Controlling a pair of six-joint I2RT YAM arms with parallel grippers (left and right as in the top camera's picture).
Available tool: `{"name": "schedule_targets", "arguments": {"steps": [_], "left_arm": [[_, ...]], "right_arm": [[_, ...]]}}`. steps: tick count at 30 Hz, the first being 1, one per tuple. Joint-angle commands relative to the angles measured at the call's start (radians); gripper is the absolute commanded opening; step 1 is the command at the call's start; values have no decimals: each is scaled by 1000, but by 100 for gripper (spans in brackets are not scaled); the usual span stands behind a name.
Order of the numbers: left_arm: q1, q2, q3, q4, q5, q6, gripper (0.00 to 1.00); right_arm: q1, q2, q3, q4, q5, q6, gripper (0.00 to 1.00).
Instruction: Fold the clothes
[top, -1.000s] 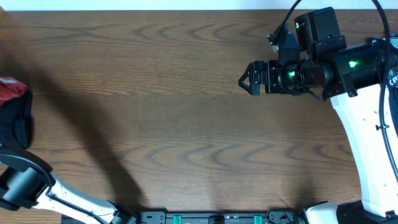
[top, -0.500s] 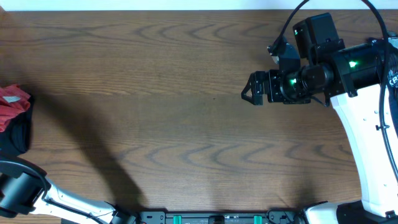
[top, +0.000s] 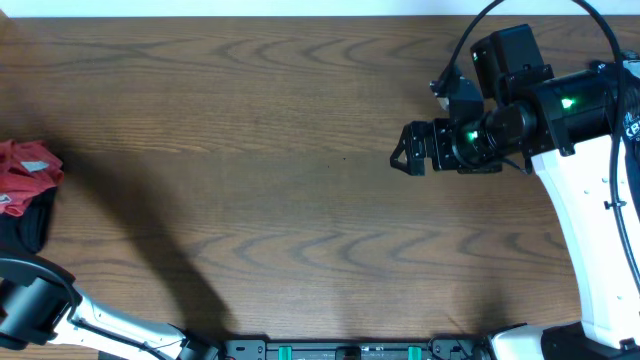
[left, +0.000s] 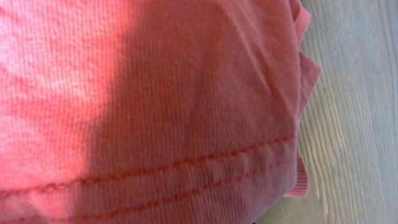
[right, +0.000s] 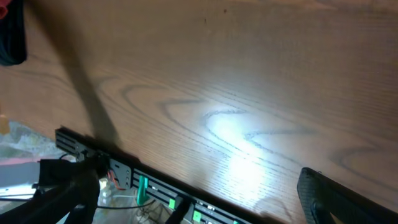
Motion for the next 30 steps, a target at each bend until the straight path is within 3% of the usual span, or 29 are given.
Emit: {"name": "schedule_targets", "arguments": {"steps": [1, 3, 6, 8, 10, 14, 16, 17, 25, 26, 28, 30], "left_arm": [[2, -5, 31, -15, 23, -6, 14], [2, -5, 31, -15, 23, -6, 25], [2, -5, 31, -14, 22, -6, 26], [2, -5, 31, -11, 23, -6, 32], [2, -5, 31, -10, 23, -6, 43], [2, -5, 31, -11, 45, -13, 45], [2, -5, 31, -11, 80, -13, 58], [1, -5, 31, -11, 98, -13, 59], [0, -5, 31, -49, 127, -58, 58], [0, -5, 31, -57, 128, -58, 52], [0, -5, 31, -78, 128, -59, 32], [-3, -5, 31, -103, 128, -61, 26]], "right_arm": [[10, -10, 6, -12, -7, -18, 99], [10, -11, 6, -23, -7, -18, 99], [10, -11, 6, -43, -7, -18, 99], [10, -11, 6, -49, -7, -18, 99], [10, -11, 6, -48, -7, -18, 99], [10, -11, 6, -49, -7, -22, 99], [10, -11, 6, -49, -7, -26, 99], [10, -11, 6, -48, -7, -26, 99], [10, -11, 6, -76, -8, -43, 99], [10, -11, 6, -80, -7, -50, 99], [10, -11, 6, -89, -7, -56, 99], [10, -10, 6, -94, -7, -56, 99]]}}
